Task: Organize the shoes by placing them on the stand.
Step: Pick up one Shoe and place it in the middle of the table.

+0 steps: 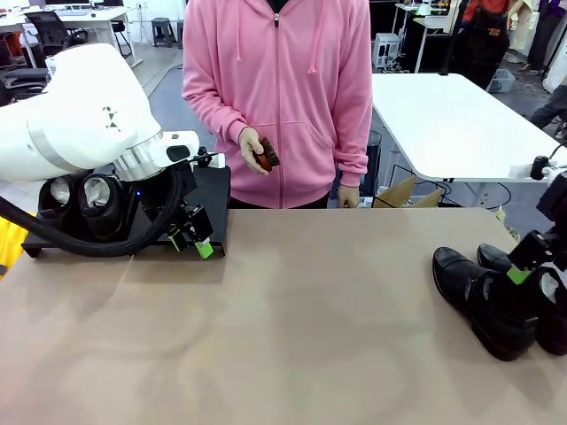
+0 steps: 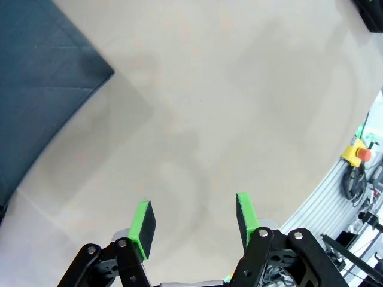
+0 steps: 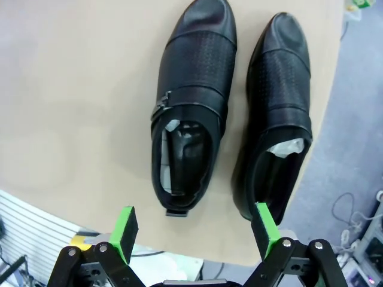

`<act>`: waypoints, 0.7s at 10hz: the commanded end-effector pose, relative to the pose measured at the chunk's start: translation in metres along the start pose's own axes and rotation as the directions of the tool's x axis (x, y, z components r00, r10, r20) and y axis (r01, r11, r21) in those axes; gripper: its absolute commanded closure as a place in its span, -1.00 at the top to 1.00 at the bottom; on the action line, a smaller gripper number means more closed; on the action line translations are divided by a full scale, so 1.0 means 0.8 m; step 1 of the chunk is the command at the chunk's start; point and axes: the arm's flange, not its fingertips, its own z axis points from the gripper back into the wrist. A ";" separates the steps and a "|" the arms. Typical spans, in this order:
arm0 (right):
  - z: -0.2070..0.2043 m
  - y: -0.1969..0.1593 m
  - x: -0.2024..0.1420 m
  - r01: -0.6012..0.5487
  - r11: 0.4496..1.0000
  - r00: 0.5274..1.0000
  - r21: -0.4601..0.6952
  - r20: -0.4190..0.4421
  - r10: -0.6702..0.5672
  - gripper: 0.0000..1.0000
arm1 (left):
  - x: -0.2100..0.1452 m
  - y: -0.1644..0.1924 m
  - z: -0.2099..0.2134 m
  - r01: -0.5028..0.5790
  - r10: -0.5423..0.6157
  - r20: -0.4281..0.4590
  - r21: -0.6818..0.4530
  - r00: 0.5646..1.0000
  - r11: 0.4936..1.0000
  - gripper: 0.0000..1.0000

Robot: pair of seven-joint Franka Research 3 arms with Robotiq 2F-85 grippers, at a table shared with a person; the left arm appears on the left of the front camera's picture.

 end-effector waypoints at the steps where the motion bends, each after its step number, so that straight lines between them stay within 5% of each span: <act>1: -0.025 -0.018 0.006 -0.032 0.999 0.999 0.019 -0.033 0.032 0.95 | -0.007 0.000 0.003 0.008 -0.008 -0.006 0.004 1.000 1.000 0.42; 3: -0.041 -0.025 0.007 -0.034 0.999 0.999 0.009 -0.033 0.034 0.25 | -0.007 0.000 0.003 0.008 -0.008 -0.006 0.004 1.000 1.000 0.42; 7: -0.064 -0.029 0.020 0.036 0.999 0.998 -0.032 -0.057 -0.038 0.25 | -0.007 0.000 0.003 0.008 -0.008 -0.006 0.004 1.000 1.000 0.42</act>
